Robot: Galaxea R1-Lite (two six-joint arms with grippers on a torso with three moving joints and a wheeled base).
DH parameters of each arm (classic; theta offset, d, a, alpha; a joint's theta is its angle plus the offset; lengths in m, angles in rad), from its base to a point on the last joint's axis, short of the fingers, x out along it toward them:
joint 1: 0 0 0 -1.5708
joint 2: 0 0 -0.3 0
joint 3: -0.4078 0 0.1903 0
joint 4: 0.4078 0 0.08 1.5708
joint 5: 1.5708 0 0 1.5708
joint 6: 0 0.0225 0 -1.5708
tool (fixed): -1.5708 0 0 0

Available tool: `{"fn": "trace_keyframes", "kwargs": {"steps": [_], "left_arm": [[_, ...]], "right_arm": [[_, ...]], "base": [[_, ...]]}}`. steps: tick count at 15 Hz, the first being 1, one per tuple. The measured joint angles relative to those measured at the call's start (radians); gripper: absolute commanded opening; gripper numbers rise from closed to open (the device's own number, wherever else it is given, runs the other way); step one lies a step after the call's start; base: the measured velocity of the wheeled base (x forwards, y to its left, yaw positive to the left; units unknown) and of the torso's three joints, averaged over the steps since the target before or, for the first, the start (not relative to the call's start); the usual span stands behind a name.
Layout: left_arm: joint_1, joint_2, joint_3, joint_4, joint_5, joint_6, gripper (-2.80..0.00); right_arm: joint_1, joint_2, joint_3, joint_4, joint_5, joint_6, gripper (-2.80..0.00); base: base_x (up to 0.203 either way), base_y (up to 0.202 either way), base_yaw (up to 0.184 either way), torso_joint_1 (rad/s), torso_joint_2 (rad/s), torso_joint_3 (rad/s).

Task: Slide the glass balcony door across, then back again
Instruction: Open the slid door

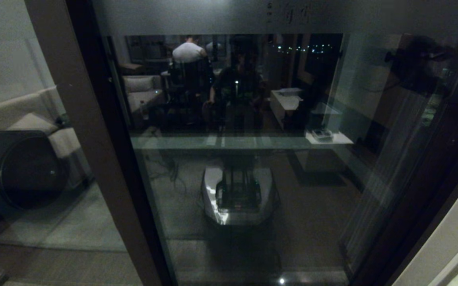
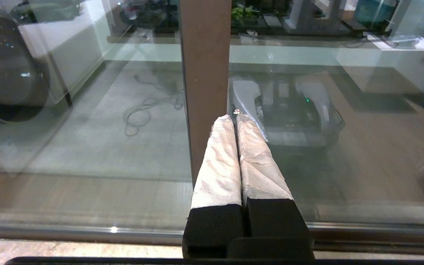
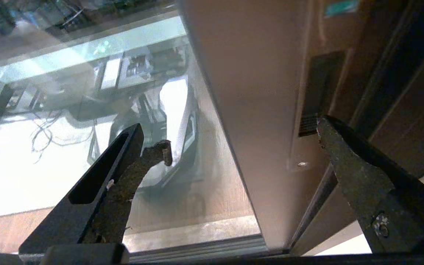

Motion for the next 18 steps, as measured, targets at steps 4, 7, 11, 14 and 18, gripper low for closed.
{"fn": "trace_keyframes", "kwargs": {"steps": [4,7,11,14,18], "left_arm": [[0.0,0.0,0.0,0.0,0.0,0.0,-2.8],[0.0,0.0,0.0,0.0,0.0,0.0,-2.8],[0.0,0.0,0.0,0.0,0.0,0.0,-2.8],[0.0,0.0,0.0,0.0,0.0,0.0,-2.8],[0.0,0.0,0.0,0.0,0.0,0.0,-2.8]], "right_arm": [[0.012,0.029,-0.043,0.001,-0.004,0.001,0.0],[0.023,0.045,-0.058,0.0,-0.011,0.001,0.0],[0.03,0.057,-0.062,0.0,-0.023,-0.002,0.0],[0.035,0.065,-0.062,0.001,-0.026,-0.012,0.0],[0.049,0.068,-0.06,-0.001,-0.026,-0.013,0.0]], "base": [[0.0,0.0,0.0,0.0,0.0,0.0],[0.0,0.0,0.0,0.0,0.0,0.0],[0.0,0.0,0.0,0.0,0.0,0.0],[0.0,0.0,0.0,0.0,0.0,0.0],[0.0,0.0,0.0,0.0,0.0,0.0]]}}
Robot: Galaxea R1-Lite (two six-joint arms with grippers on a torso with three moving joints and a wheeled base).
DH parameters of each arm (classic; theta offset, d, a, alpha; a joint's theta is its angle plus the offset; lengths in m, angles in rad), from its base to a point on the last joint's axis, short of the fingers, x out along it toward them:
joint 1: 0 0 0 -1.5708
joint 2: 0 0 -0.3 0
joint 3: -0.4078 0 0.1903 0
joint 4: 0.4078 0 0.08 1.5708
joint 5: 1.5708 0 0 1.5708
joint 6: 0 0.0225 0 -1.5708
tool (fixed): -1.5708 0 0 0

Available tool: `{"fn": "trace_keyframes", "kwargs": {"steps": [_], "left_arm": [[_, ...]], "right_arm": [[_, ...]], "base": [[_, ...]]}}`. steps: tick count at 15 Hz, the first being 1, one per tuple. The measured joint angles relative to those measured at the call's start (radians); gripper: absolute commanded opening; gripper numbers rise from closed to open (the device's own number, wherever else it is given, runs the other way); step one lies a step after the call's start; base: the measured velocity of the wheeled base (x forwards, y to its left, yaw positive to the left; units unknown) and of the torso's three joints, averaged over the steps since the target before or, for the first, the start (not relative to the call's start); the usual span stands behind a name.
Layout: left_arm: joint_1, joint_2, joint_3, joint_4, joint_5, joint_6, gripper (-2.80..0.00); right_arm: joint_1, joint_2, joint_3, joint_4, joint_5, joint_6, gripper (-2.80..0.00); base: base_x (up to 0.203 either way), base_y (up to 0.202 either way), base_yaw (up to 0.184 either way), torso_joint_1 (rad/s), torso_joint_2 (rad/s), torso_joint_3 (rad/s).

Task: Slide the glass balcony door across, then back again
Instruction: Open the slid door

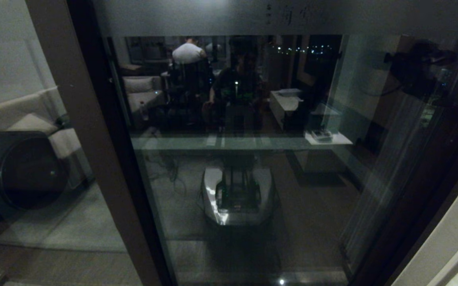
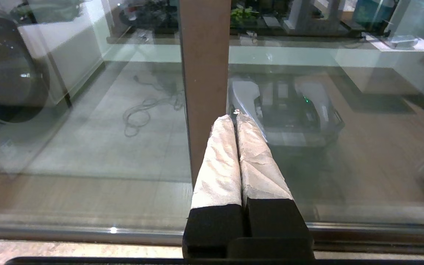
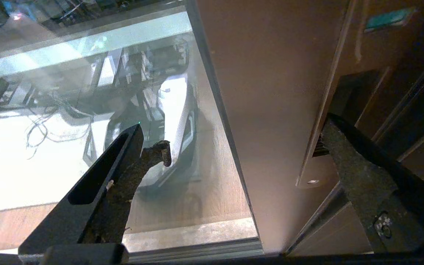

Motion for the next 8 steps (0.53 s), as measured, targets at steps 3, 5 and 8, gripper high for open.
{"fn": "trace_keyframes", "kwargs": {"steps": [3,5,8], "left_arm": [[0.0,0.0,0.0,0.0,0.0,0.0,-2.8],[0.0,0.0,0.0,0.0,0.0,0.0,-2.8],[0.0,0.0,0.0,0.0,0.0,0.0,-2.8]], "right_arm": [[0.013,-0.002,0.007,-0.001,-0.003,0.001,0.0],[0.018,-0.004,0.01,-0.001,-0.003,0.001,0.0],[0.027,-0.008,0.017,-0.002,-0.004,0.0,0.0]], "base": [[0.0,0.0,0.0,0.0,0.0,0.0],[0.0,0.0,0.0,0.0,0.0,0.0],[0.0,0.0,0.0,0.0,0.0,0.0]]}}
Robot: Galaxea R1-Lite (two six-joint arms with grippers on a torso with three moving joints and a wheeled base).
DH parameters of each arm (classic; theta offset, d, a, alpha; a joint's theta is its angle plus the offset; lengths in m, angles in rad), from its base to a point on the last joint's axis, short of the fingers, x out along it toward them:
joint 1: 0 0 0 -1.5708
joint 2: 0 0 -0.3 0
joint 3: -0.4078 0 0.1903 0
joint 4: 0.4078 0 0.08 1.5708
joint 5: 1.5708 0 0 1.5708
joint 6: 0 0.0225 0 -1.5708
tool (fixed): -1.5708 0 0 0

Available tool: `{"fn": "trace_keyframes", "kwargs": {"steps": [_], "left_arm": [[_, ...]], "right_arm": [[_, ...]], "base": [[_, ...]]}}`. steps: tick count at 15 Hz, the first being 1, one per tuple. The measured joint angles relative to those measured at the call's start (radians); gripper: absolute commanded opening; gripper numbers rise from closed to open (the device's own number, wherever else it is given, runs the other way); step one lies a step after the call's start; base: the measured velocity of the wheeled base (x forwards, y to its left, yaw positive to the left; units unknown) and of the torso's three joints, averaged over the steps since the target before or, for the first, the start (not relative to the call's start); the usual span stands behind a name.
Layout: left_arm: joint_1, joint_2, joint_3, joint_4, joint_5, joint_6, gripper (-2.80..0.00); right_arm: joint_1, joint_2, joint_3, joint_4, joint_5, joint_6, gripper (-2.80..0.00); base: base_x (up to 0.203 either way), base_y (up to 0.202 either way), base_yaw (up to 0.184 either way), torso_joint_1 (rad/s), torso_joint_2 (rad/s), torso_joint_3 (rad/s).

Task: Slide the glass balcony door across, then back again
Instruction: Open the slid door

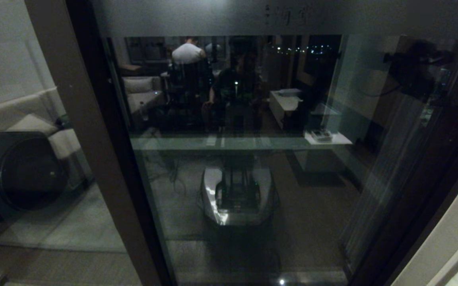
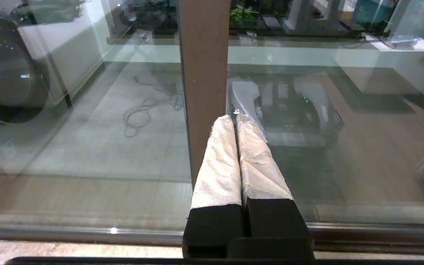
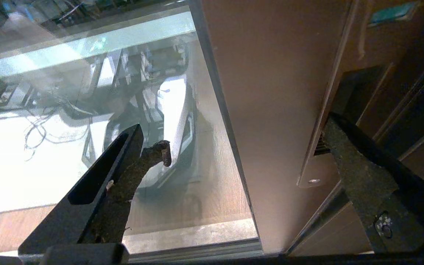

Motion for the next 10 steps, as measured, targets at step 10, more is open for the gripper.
{"fn": "trace_keyframes", "kwargs": {"steps": [10], "left_arm": [[0.0,0.0,0.0,0.0,0.0,0.0,-2.8]], "right_arm": [[0.027,-0.022,0.033,0.008,0.008,-0.001,0.0]], "base": [[0.0,0.0,0.0,0.0,0.0,0.0]]}}
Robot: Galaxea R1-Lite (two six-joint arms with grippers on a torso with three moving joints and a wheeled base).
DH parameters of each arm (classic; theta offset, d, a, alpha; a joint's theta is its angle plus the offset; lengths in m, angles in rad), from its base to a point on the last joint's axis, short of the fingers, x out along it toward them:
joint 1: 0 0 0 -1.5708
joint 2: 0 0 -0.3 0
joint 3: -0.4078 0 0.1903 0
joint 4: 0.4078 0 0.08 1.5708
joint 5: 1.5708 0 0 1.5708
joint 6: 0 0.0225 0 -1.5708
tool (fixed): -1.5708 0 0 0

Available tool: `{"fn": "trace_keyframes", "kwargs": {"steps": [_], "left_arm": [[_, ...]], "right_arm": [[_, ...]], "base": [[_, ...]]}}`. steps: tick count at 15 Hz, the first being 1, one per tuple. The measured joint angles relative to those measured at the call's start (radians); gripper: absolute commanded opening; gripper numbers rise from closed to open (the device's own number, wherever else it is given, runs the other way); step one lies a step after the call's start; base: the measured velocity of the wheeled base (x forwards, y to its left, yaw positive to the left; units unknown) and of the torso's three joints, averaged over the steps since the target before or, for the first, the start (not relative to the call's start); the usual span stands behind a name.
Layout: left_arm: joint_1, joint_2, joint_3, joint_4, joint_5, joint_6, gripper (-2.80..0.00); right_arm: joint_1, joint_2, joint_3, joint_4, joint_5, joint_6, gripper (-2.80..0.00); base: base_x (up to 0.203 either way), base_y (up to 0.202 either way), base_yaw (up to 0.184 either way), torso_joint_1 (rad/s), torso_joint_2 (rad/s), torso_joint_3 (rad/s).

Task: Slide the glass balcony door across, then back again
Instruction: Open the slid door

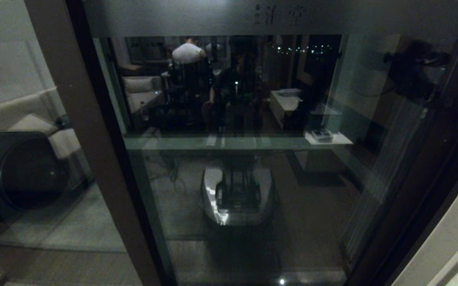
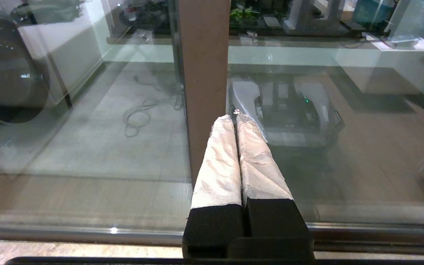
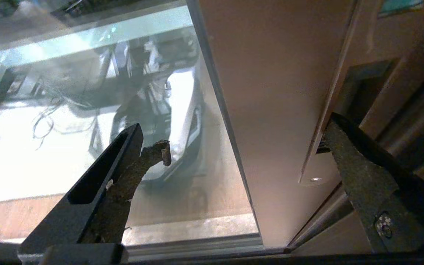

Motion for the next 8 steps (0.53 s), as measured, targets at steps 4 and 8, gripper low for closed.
{"fn": "trace_keyframes", "kwargs": {"steps": [4,8], "left_arm": [[0.0,0.0,0.0,0.0,0.0,0.0,-2.8],[0.0,0.0,0.0,0.0,0.0,0.0,-2.8]], "right_arm": [[0.004,-0.005,0.005,0.0,0.004,0.0,0.0],[0.013,-0.01,0.016,-0.004,0.001,0.0,0.0]], "base": [[0.0,0.0,0.0,0.0,0.0,0.0],[0.0,0.0,0.0,0.0,0.0,0.0]]}}
